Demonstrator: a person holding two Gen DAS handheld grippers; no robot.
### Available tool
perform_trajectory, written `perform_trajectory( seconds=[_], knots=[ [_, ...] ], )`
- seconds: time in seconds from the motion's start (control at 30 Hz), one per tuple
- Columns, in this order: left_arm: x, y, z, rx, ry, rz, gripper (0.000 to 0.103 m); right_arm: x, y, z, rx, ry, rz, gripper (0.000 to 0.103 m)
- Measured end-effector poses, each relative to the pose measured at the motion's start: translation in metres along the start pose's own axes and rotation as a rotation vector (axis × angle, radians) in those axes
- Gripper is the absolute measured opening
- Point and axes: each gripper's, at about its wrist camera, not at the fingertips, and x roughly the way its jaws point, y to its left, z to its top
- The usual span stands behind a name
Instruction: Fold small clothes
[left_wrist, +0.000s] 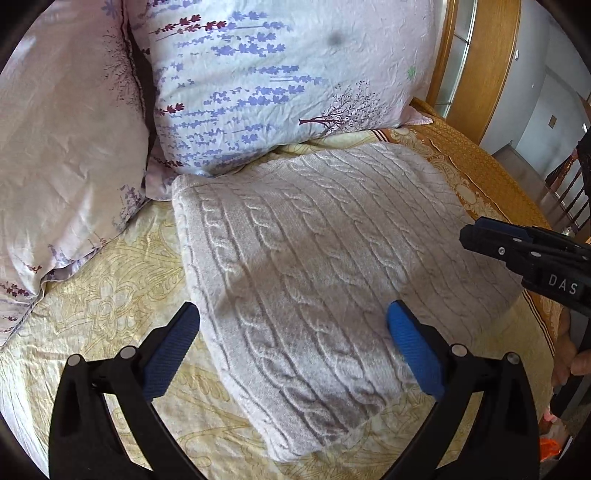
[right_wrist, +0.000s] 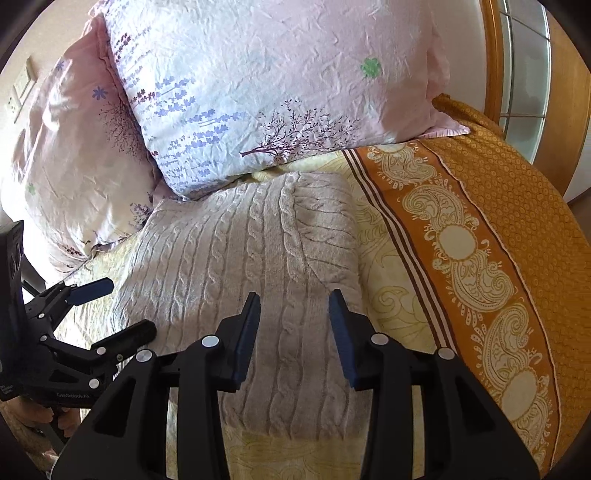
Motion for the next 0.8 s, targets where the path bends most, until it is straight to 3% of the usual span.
perform_trajectory(
  seconds=[0.27, 0.47, 0.53, 0.67, 0.7, 0.73, 0.8],
  knots=[
    [0.020, -0.005, -0.016, 0.020, 0.103, 0.016, 0.101, 0.000, 0.003, -0.013, -0.043, 0.031, -0.053, 0.041],
    [0.035, 0.010, -0.020, -0.082, 0.182, -0.086, 0.101, 0.012, 0.017, -0.022, -0.206, 0.040, -0.156, 0.044],
    [0.033, 0.014, -0.022, -0.090, 0.176, -0.103, 0.101, 0.011, 0.016, -0.020, -0.206, 0.049, -0.144, 0.044],
    [0.013, 0.027, -0.029, -0.125, 0.115, -0.123, 0.101, -0.004, -0.016, 0.001, 0.046, 0.022, 0.034, 0.051],
    [0.010, 0.034, -0.030, -0.154, 0.104, -0.136, 0.101, -0.004, -0.027, 0.009, 0.117, 0.008, 0.049, 0.063],
    [0.008, 0.042, -0.030, -0.188, 0.092, -0.145, 0.101, -0.002, -0.037, 0.016, 0.174, -0.002, 0.062, 0.069],
    [0.005, 0.055, -0.027, -0.255, 0.080, -0.155, 0.101, 0.004, -0.052, 0.033, 0.279, -0.005, 0.116, 0.069]
  ],
)
